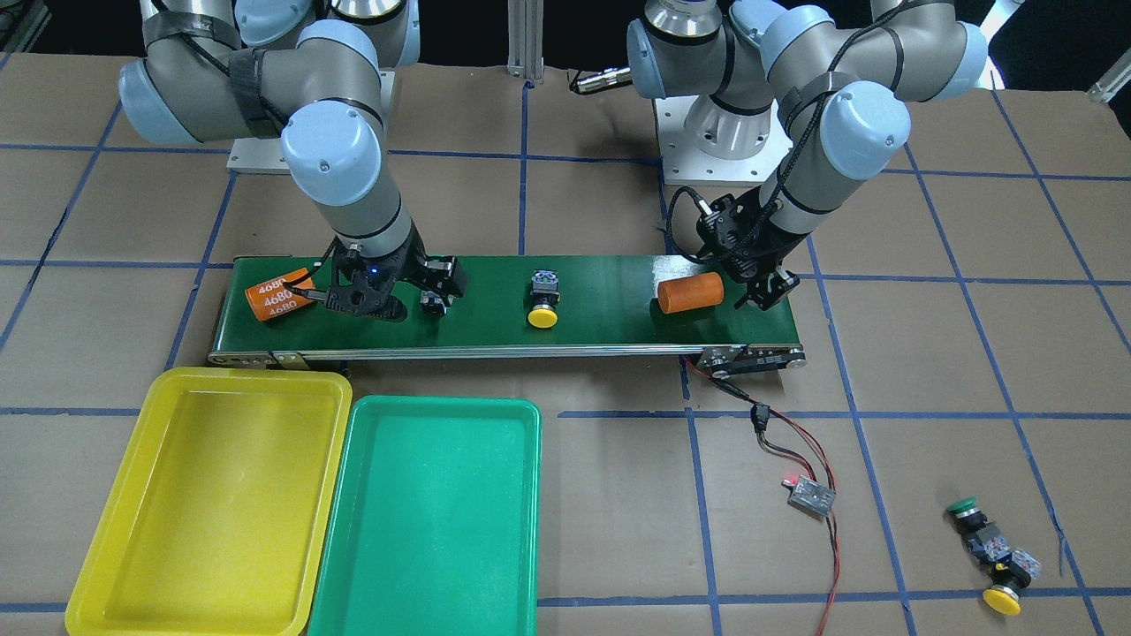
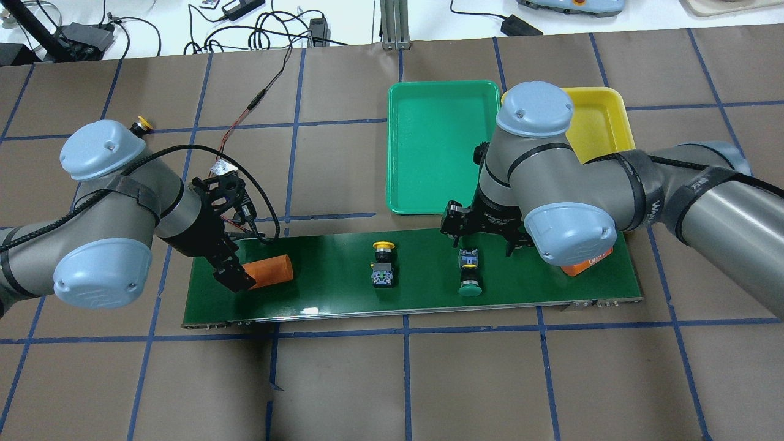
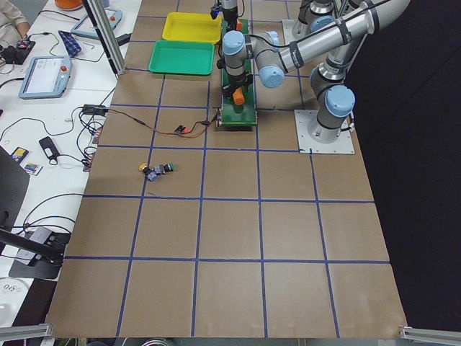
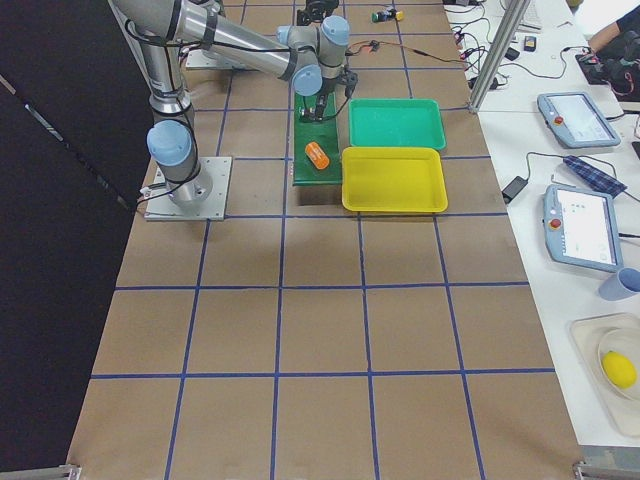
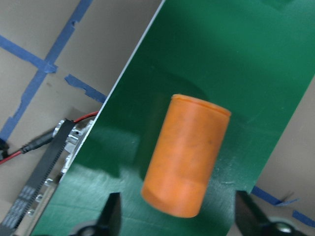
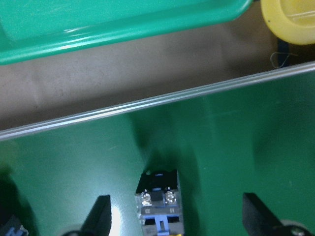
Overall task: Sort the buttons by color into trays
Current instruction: 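Place orange cell on belt with left while right grasps green-capped button, then carry green-capped button into green tray with right while left grasps a button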
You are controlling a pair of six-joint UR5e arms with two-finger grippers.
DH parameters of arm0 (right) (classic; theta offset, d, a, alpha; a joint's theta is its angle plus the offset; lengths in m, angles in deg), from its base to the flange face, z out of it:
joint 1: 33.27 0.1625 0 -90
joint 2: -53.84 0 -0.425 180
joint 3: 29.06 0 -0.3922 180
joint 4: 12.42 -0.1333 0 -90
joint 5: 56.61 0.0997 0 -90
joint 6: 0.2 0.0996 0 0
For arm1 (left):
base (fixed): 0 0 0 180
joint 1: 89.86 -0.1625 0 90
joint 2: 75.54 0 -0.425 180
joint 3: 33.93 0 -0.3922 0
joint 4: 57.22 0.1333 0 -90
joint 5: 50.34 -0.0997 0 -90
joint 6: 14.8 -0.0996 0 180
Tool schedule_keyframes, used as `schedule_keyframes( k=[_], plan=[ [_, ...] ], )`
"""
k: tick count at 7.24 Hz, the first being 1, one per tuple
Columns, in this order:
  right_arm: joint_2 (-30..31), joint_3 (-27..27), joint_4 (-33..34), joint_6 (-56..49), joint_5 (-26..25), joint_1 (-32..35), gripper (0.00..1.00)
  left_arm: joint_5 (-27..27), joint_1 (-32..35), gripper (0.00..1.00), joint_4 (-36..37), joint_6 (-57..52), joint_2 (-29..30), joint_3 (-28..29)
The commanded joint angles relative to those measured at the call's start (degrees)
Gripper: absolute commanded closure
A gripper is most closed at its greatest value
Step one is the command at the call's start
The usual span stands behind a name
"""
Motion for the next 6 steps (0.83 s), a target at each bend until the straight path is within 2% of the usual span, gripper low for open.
schedule_keyframes(
  k=[1,2,3,4,5,6],
  plan=[
    [-0.7,1.7,-0.4,-0.3,0.0,0.0,0.24,-0.5,-2.3,0.0,-6.0,11.1,0.8,10.5],
    [-0.8,3.2,-0.1,-0.2,-0.2,0.0,0.56,-0.9,-7.1,0.0,-13.2,11.1,3.7,18.9],
    [-0.4,3.0,0.1,0.2,-0.2,0.0,1.0,-0.5,-12.5,0.0,-14.3,11.4,7.5,23.9],
    [-0.1,2.7,0.3,0.4,-0.3,-0.3,1.0,-0.9,-15.8,0.0,-13.3,12.4,11.9,27.7],
    [0.5,2.0,0.5,0.4,-2.6,-0.5,1.0,-1.0,-17.5,0.0,-7.8,19.5,16.6,30.2],
    [1.6,-1.5,-0.1,0.4,-4.2,-0.4,1.0,-0.8,-18.0,0.0,-4.4,28.0,22.1,32.3]
  ],
)
